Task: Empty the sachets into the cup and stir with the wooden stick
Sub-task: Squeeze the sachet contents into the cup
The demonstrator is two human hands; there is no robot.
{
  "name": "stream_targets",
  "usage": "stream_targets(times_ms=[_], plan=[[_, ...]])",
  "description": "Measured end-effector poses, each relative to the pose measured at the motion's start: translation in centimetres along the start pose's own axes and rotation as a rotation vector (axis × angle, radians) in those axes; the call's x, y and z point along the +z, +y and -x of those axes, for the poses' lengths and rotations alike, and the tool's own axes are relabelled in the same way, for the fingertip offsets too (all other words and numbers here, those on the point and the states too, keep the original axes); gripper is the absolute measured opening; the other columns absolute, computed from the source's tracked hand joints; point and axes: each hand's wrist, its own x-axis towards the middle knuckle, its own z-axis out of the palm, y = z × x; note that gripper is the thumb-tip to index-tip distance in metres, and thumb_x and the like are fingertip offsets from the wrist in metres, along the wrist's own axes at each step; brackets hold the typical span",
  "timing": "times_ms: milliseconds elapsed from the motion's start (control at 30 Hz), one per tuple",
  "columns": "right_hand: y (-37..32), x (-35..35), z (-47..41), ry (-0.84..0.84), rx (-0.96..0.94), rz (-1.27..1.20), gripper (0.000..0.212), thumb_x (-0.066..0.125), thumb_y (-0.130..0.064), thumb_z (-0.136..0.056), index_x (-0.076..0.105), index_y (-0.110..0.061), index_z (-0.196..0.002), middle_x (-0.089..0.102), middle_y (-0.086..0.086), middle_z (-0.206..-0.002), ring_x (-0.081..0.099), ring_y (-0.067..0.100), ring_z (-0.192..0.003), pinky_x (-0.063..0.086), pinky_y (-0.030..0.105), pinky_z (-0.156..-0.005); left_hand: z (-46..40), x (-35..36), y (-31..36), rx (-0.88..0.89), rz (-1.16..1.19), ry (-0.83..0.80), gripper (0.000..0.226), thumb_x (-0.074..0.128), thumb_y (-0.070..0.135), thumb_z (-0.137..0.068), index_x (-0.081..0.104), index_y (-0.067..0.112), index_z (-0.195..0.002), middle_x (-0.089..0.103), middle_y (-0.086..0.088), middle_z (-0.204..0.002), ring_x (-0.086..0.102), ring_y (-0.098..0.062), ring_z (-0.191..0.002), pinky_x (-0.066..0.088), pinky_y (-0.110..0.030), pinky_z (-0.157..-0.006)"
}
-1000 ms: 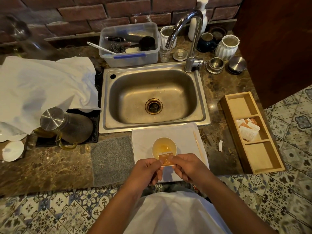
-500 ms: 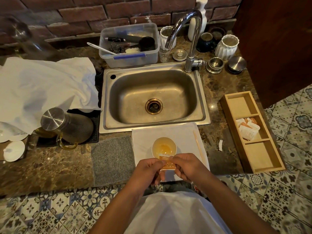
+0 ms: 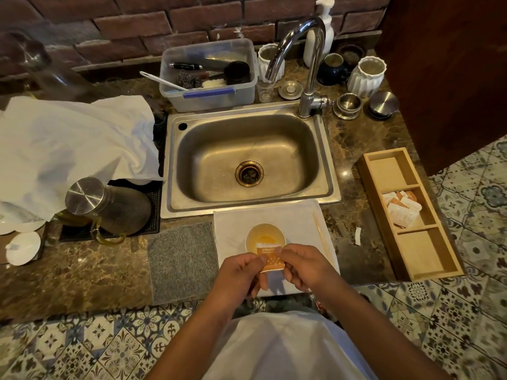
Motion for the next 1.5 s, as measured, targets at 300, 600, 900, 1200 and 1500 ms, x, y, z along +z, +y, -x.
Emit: stream_targets(times_ms=[300, 600, 900, 1200, 1500], plan=[[-0.4, -3.1, 1.9, 0.062, -0.295, -0.002, 0.012, 0.064, -0.009, -0.097, 0.068, -0.006, -0.085, 0.056, 0.005, -0.056, 0.044, 0.011, -0.046, 0.037, 0.020, -0.042, -0.6, 1.8, 1.8, 0.190, -0.050, 0.008, 0.020, 0.063, 0.018, -0.098, 0.072, 0.007, -0.085, 0.065, -0.002, -0.057, 0.044, -0.011, -0.044, 0.041, -0.021, -0.047], [2.4, -8.0, 3.9, 0.198, -0.261, 0.057, 0.022, 0.064, -0.021, -0.097, 0.070, -0.014, -0.077, 0.060, 0.015, -0.061, 0.048, 0.017, -0.051, 0.039, 0.024, -0.046, -3.0, 7.0, 2.3, 0.175, -0.166, -0.120, 0.014, 0.065, 0.020, -0.098, 0.076, 0.011, -0.097, 0.074, -0.004, -0.064, 0.051, -0.019, -0.050, 0.045, -0.029, -0.052], [5.6, -12.2, 4.5, 0.385, -0.209, -0.039, 0.023, 0.062, -0.014, -0.098, 0.071, -0.010, -0.078, 0.061, 0.007, -0.058, 0.048, 0.016, -0.047, 0.040, 0.022, -0.045, -7.2, 13.2, 1.8, 0.068, -0.296, -0.240, 0.022, 0.062, 0.018, -0.099, 0.077, 0.008, -0.086, 0.076, 0.000, -0.064, 0.056, -0.027, -0.057, 0.049, -0.027, -0.053], [8.0, -14.9, 0.6, 0.581, -0.045, 0.035, 0.018, 0.069, -0.026, -0.094, 0.074, -0.015, -0.081, 0.064, -0.002, -0.056, 0.052, 0.005, -0.046, 0.044, 0.023, -0.051, -13.0, 17.6, -0.1, 0.016, -0.568, -0.167, 0.016, 0.067, 0.025, -0.092, 0.078, 0.016, -0.086, 0.075, 0.001, -0.061, 0.063, -0.015, -0.049, 0.058, -0.033, -0.062], [9.0, -16.5, -3.1, 0.616, 0.129, 0.175, 0.023, 0.068, -0.036, -0.092, 0.073, -0.019, -0.076, 0.069, -0.003, -0.061, 0.060, 0.009, -0.058, 0.048, 0.031, -0.069, -16.3, 19.1, -1.3, 0.007, -0.823, -0.105, 0.033, 0.070, 0.036, -0.089, 0.067, 0.026, -0.058, 0.066, 0.011, -0.053, 0.070, -0.012, -0.065, 0.054, -0.030, -0.071]])
